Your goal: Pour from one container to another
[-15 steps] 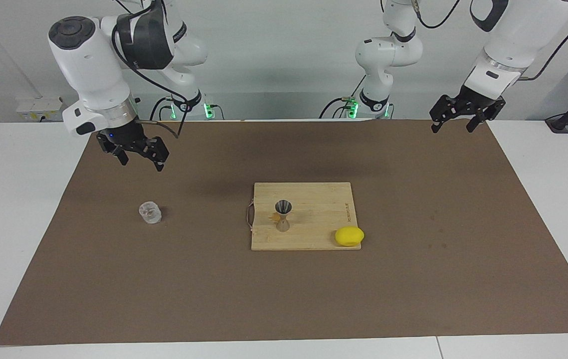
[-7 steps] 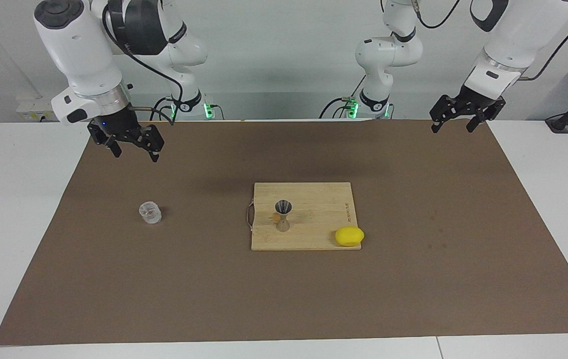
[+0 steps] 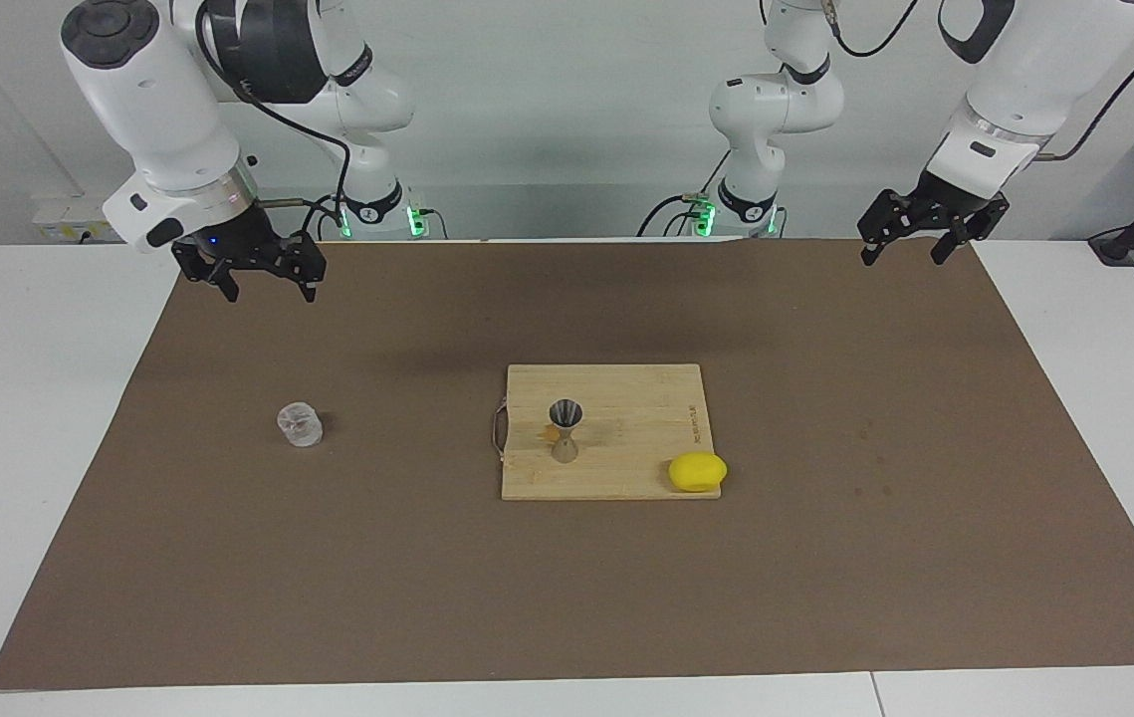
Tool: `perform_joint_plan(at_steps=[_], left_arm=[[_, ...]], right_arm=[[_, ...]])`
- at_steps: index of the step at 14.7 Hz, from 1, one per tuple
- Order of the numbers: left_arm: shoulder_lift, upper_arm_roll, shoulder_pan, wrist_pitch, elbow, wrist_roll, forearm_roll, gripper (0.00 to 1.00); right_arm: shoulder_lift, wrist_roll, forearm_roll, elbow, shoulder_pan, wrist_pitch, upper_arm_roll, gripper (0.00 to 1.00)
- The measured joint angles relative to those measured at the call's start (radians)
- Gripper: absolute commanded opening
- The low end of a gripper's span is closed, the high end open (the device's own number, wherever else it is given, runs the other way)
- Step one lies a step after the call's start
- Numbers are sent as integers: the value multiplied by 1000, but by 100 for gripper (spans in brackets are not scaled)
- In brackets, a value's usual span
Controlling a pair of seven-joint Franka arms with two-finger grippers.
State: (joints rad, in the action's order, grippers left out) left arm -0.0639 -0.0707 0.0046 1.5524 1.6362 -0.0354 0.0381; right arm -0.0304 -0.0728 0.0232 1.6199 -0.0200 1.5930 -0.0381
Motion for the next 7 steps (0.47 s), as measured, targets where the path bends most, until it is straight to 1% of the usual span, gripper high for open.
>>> perform_joint_plan(at_steps=[7], left_arm=[[0, 0, 0, 0, 0, 0, 0, 100]], right_arm=[[5, 0, 0, 0, -3, 0, -3, 100]])
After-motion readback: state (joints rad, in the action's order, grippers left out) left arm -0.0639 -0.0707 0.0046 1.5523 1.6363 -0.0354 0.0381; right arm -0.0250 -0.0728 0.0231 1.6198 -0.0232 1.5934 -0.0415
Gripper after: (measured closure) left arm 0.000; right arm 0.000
